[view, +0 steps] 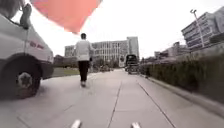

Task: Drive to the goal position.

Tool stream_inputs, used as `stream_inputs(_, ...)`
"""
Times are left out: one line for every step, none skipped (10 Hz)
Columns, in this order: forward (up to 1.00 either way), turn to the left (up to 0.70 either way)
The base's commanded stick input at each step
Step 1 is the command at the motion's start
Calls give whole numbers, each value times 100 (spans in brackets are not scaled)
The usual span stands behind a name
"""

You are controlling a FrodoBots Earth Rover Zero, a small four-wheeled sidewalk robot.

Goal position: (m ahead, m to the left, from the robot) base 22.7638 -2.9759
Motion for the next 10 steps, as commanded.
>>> stream_inputs(70, 0)
stream_inputs(70, 0)
stream_inputs(70, 0)
stream_inputs(70, 0)
stream_inputs(70, 0)
stream_inputs(70, 0)
stream_inputs(70, 0)
stream_inputs(70, 0)
stream_inputs(70, 0)
stream_inputs(70, 0)
